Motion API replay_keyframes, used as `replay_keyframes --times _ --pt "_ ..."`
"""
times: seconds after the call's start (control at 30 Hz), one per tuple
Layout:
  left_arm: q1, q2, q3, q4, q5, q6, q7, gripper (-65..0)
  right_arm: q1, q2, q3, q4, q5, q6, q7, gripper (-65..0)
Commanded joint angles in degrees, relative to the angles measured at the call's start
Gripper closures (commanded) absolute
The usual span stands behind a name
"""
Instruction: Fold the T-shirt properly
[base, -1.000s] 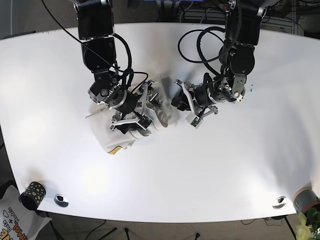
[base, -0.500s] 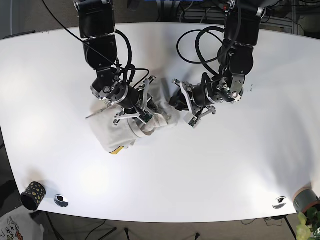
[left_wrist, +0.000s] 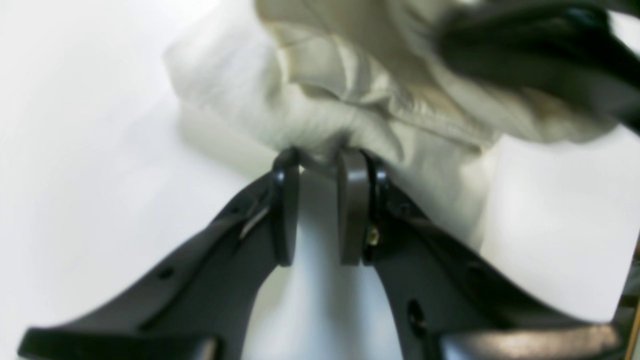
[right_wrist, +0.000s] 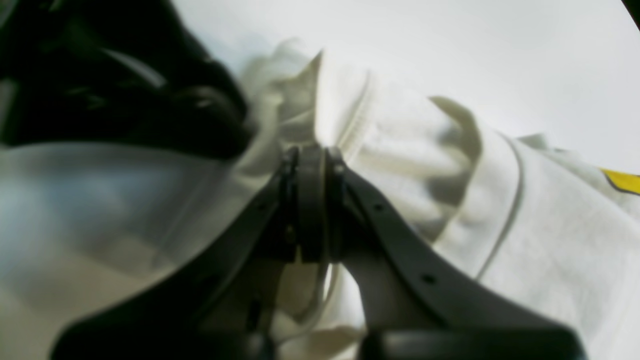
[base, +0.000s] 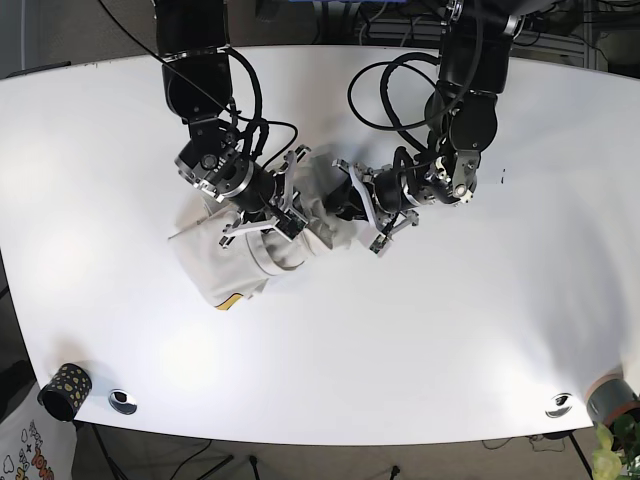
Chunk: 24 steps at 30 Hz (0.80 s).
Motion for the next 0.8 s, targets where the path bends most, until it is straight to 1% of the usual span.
replay_keyframes --times 0.0,0.2,0.33,0.47,0.6,0.77 --pt "-1.5 1.3 0.2 -0.6 -0.2 -0.1 -1.9 -11.8 0.6 -1.1 -0.7 3.6 1.2 -0.07 -0.9 0.0" --pt "-1.7 1.5 0.2 -1.6 -0.2 -0.1 -2.2 -11.8 -1.1 -1.4 -3.5 6.1 1.2 -0.07 -2.8 0.0" --pt "-1.7 2.2 0.3 -1.7 -0.2 -0.1 -2.2 -11.8 -1.8 -1.4 -6.7 6.1 0.9 -0.07 -2.8 0.0" --pt "-1.7 2.3 0.3 -1.7 -0.2 -0.1 -2.2 -11.8 -2.3 -1.6 -8.2 5.9 0.9 -0.07 -2.8 0.0" --pt "-1.7 2.3 0.2 -1.6 -0.2 -0.2 -2.2 -11.8 -2.1 -2.3 -7.8 2.6 1.1 -0.07 -2.4 0.0" --pt "-1.5 2.2 0.0 -1.5 -0.2 -0.2 -2.2 -11.7 0.6 -2.7 -4.8 -1.9 1.2 -0.07 -2.3 0.0"
